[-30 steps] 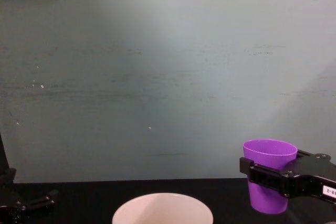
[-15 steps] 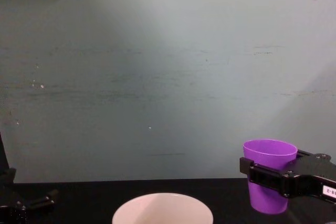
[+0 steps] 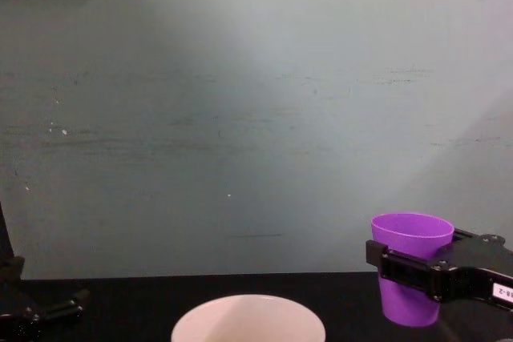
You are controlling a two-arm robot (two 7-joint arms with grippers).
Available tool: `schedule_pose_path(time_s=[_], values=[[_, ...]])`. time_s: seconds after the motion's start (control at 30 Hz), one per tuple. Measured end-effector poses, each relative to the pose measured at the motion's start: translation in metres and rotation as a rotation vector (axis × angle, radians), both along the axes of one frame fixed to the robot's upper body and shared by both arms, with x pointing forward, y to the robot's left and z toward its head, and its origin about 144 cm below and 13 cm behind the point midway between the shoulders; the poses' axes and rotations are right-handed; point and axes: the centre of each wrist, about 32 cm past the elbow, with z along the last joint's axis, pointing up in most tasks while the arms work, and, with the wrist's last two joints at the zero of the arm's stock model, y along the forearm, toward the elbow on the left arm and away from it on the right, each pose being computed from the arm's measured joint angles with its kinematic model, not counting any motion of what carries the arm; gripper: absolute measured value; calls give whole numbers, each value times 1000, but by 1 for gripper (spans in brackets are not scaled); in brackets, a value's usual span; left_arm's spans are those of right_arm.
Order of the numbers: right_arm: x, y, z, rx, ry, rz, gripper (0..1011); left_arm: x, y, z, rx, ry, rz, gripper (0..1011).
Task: Pick up the cup and pour the mung beans from the cup into the bowl.
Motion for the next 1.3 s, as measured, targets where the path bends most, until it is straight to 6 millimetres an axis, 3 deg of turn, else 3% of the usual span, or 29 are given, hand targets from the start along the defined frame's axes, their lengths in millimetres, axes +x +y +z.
schedule_pose_path(time_s=[1.3], values=[[0,0,0,0,0,0,729,0,0,0,0,0,0,1000]])
